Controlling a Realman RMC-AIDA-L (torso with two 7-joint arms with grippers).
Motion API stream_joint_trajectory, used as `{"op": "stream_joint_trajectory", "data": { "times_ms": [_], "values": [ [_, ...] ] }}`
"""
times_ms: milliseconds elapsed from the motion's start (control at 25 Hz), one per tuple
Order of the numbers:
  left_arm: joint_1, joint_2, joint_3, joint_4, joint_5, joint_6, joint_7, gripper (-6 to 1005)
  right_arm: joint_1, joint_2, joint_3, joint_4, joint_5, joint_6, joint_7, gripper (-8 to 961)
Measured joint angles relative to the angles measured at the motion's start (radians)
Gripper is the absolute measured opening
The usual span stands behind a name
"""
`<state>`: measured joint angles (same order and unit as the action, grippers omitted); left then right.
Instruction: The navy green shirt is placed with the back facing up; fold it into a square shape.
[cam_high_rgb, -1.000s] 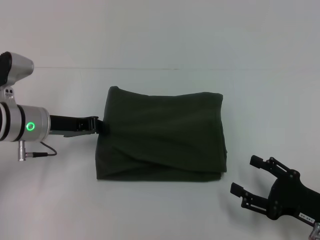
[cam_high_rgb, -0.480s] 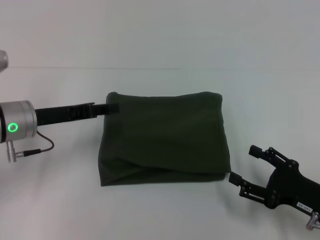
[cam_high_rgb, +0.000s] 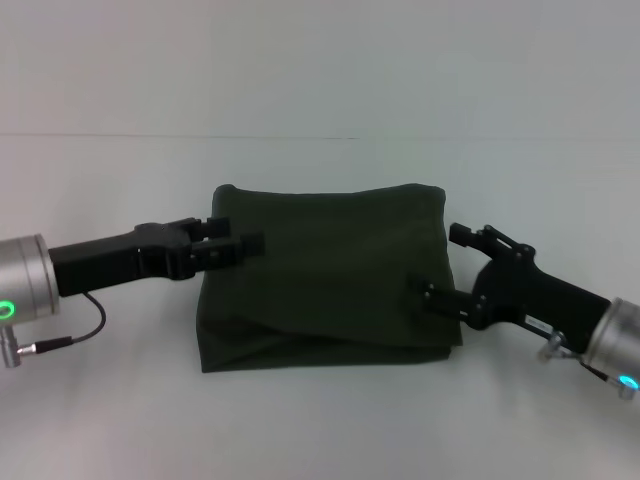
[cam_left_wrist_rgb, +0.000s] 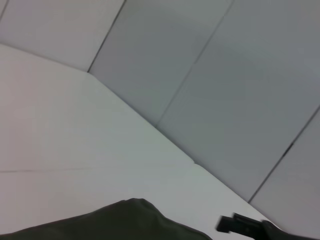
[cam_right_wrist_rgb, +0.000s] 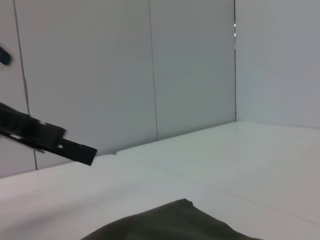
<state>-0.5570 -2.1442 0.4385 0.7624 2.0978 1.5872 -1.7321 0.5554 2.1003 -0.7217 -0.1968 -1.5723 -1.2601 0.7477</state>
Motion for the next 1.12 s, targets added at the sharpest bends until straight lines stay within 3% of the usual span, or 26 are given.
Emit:
{"op": "stream_joint_trajectory", "data": {
  "times_ms": [160,440,800,1120],
  "values": [
    [0.035,-0.014,-0.003,0.005,-0.009,0.023,0.093,798,0.069,0.003,-0.010,0.024,-0.001,0.066,-0.008,945],
    [0.060,-0.018,-0.013,0.007,-0.011,0.020,0.124,969,0.114,0.006,-0.023,0.056,-0.009,0.145,-0.022,945],
    [0.064,-0.020,-0.014,-0.003,-0.010,0.017,0.148,968,0.129,0.007,-0.048,0.109,-0.010,0.289,-0.022,945],
    [0.065,-0.020,-0.014,-0.011,-0.011,0.020,0.165,964,0.121,0.006,-0.051,0.112,-0.011,0.315,-0.019,945]
  ]
}}
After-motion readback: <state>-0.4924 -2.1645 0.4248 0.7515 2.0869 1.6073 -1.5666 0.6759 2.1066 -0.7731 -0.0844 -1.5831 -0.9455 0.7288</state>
